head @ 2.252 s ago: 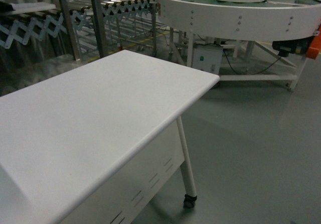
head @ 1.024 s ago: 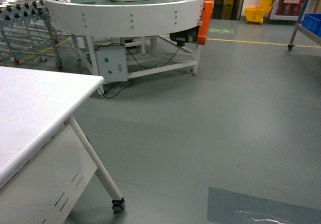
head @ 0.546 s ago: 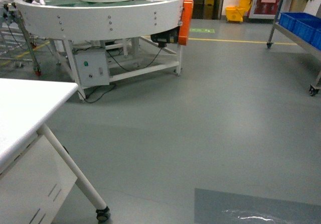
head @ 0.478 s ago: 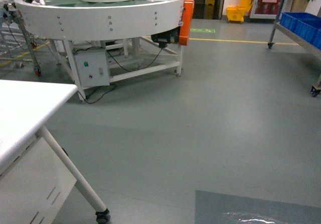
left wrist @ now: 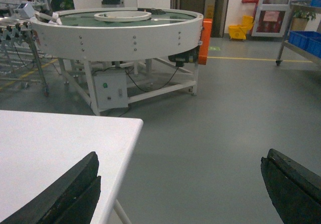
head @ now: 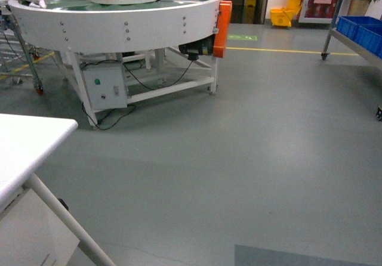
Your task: Pick red block from blue box to shelf
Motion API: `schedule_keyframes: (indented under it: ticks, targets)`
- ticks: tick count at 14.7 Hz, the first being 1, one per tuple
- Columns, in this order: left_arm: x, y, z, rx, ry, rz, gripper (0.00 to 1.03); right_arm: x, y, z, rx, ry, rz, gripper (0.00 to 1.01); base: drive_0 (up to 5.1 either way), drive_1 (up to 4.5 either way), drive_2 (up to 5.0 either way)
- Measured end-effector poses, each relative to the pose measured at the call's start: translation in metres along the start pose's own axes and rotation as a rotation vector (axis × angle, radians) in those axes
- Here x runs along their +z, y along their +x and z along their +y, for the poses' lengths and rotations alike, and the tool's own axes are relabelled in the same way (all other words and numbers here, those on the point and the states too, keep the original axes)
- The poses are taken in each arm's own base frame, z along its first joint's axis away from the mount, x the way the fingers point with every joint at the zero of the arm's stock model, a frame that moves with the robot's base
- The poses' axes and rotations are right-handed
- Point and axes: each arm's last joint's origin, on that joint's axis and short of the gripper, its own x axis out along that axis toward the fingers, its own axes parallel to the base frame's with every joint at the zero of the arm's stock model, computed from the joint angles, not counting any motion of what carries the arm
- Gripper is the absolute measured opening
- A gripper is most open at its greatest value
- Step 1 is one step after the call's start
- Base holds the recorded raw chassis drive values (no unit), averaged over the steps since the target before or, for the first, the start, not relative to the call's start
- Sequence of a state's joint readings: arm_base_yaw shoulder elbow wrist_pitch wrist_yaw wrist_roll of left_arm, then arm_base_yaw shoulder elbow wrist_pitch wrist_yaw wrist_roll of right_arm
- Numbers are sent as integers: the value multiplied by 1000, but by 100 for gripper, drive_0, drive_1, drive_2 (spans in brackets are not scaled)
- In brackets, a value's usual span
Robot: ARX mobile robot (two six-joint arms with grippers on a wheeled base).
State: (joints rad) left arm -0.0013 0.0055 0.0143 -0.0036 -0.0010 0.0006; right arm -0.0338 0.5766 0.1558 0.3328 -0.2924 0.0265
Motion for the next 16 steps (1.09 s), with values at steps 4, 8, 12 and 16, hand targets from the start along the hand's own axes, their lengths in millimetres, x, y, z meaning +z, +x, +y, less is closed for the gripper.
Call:
schedule_keyframes:
  ticks: [4,8,12,16]
  targets:
    - [0,0,0,0,0,0,98,0,0,0,0,1,4,30,-3,286,-292]
    - [0,0,0,0,0,0,98,0,0,0,0,1,4,30,-18,270,-306]
    - [0,0,0,1,0,0,98,0,0,0,0,1,4,30,-177,109,-463]
    - [0,0,0,1,0,0,98,0,0,0,0,1,3,30,-143,143,-428]
